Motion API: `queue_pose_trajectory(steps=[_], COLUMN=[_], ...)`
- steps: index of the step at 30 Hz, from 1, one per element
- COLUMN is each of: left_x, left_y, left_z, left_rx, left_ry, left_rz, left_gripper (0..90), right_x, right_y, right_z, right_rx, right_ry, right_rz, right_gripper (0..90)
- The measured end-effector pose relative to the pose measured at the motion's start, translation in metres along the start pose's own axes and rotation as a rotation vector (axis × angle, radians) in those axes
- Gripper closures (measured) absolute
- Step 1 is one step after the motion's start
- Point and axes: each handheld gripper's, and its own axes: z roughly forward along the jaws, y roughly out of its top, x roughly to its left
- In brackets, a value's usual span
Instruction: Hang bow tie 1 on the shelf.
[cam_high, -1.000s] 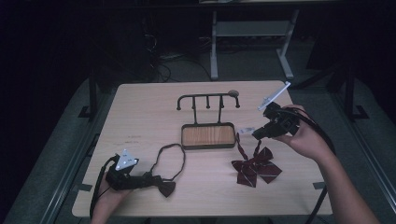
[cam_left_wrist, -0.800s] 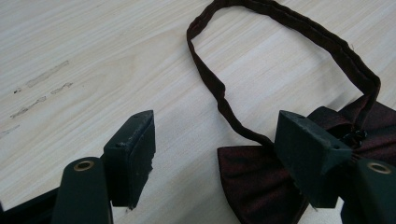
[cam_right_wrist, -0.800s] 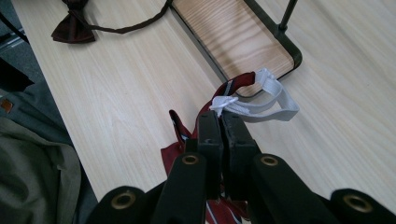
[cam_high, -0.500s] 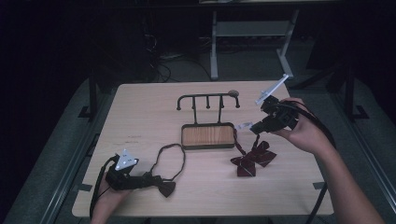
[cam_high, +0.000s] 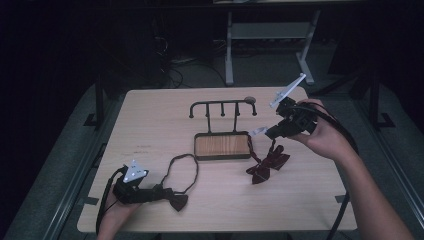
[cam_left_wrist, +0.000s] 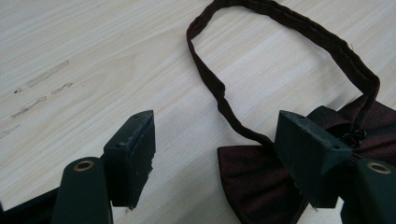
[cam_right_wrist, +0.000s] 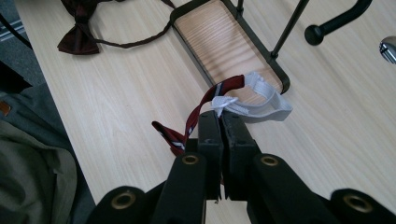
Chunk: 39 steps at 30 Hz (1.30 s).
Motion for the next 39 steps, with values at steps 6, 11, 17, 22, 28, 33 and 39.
queue_pose_trajectory(steps=[6,11,17,22,28,33,39], left_x=[0.0,0.0,0.0,0.0,0.0,-0.001,0.0], left_y=[0.0,0.0,0.0,0.0,0.0,0.0,0.0], left_z=[0.0,0.0,0.0,0.0,0.0,0.001,0.001], left_rx=[-0.005,-0.004,-0.004,-0.005,0.001,0.001,0.002], left_ry=[-0.002,-0.002,-0.003,-0.004,-0.005,-0.005,-0.007], left_rz=[-0.005,-0.006,-0.005,-0.006,-0.003,-0.002,0.001], left_gripper=[29.7,29.7,29.7,29.7,29.7,29.7,29.7], right_x=[0.001,0.002,0.006,0.007,0.005,-0.003,-0.017], right_y=[0.009,0.018,0.028,0.036,0.043,0.047,0.049], right_z=[-0.005,-0.01,-0.017,-0.024,-0.028,-0.032,-0.031], right_rx=[-0.004,-0.008,-0.013,-0.015,-0.021,-0.021,-0.023], right_ry=[-0.009,-0.016,-0.029,-0.037,-0.045,-0.054,-0.064], right_rz=[-0.014,-0.024,-0.046,-0.056,-0.059,-0.042,-0.01], right_gripper=[87.1,87.1,87.1,87.1,87.1,87.1,87.1])
